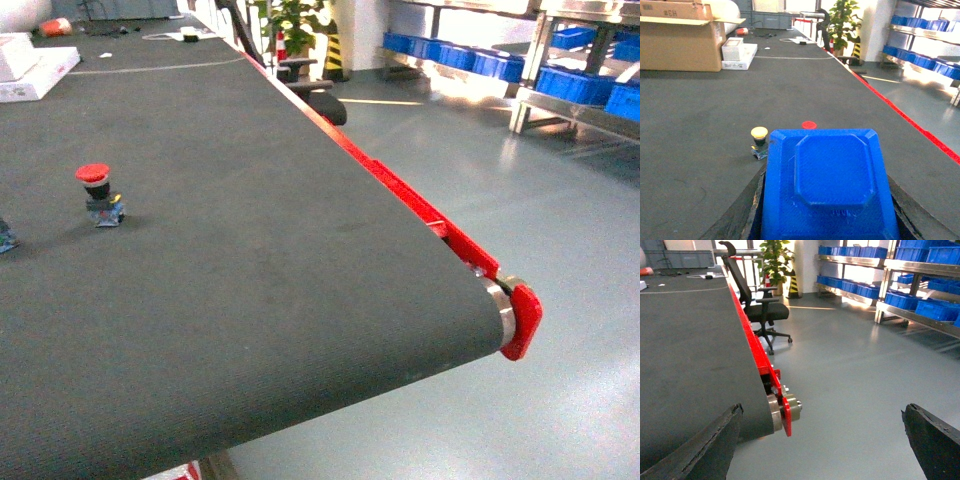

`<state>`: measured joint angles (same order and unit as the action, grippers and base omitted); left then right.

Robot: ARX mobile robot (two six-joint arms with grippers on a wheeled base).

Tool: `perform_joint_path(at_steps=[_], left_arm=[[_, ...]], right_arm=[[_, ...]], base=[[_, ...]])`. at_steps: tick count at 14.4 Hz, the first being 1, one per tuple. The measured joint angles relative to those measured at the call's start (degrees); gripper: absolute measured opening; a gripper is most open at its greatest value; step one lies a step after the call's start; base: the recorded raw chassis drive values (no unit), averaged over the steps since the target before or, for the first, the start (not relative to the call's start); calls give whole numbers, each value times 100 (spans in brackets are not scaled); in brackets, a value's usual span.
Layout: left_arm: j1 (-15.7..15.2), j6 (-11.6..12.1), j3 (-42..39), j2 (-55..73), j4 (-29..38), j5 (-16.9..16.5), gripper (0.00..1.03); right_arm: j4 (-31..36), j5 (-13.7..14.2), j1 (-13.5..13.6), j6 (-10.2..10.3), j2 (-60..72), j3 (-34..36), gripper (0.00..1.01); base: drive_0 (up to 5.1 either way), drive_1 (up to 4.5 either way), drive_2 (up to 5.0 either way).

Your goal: Pick blue part to blue bin on bottom shelf

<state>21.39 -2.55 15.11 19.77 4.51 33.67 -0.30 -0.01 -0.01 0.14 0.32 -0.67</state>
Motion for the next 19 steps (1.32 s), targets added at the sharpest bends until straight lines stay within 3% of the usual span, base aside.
perform_joint_path(at_steps=[19], left_arm=[[7,0,0,0,0,0,43]], right_arm=[[0,0,0,0,0,0,98]], base=[[-159,-159,-159]])
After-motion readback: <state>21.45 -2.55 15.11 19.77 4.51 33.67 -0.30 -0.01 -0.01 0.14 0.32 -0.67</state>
